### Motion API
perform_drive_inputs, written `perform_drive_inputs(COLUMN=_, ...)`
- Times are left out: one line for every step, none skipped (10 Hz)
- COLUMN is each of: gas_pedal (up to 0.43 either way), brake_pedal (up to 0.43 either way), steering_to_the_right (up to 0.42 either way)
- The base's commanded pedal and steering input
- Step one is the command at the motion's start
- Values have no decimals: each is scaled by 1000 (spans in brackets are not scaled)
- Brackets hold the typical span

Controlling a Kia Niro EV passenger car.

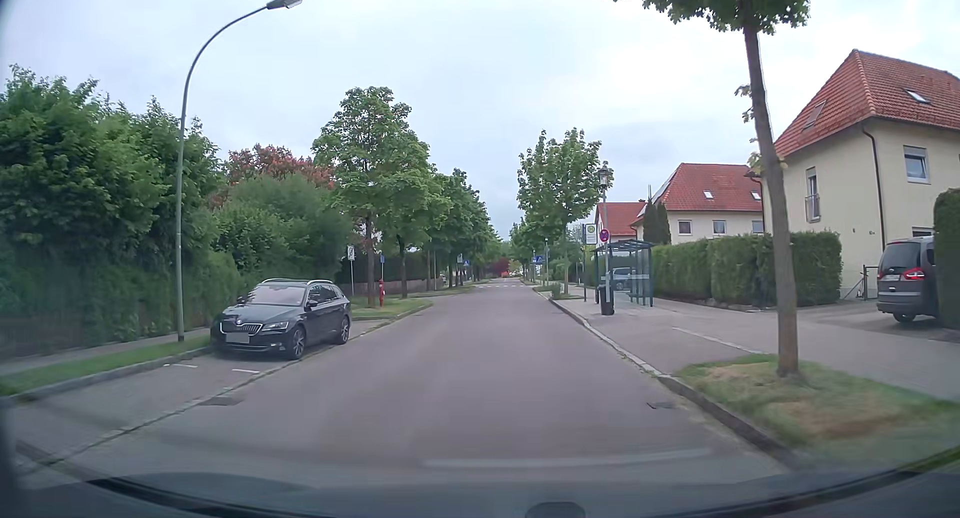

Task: Follow the waypoints while adhering to traffic rules and regulations

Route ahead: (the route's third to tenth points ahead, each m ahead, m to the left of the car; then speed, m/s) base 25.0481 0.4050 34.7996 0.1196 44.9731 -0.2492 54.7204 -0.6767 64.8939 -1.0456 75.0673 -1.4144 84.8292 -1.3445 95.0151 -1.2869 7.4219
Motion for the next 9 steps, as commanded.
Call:
perform_drive_inputs(gas_pedal=20, brake_pedal=0, steering_to_the_right=-2)
perform_drive_inputs(gas_pedal=20, brake_pedal=0, steering_to_the_right=0)
perform_drive_inputs(gas_pedal=20, brake_pedal=0, steering_to_the_right=1)
perform_drive_inputs(gas_pedal=20, brake_pedal=0, steering_to_the_right=1)
perform_drive_inputs(gas_pedal=20, brake_pedal=0, steering_to_the_right=1)
perform_drive_inputs(gas_pedal=28, brake_pedal=0, steering_to_the_right=1)
perform_drive_inputs(gas_pedal=28, brake_pedal=0, steering_to_the_right=1)
perform_drive_inputs(gas_pedal=28, brake_pedal=0, steering_to_the_right=1)
perform_drive_inputs(gas_pedal=28, brake_pedal=0, steering_to_the_right=1)
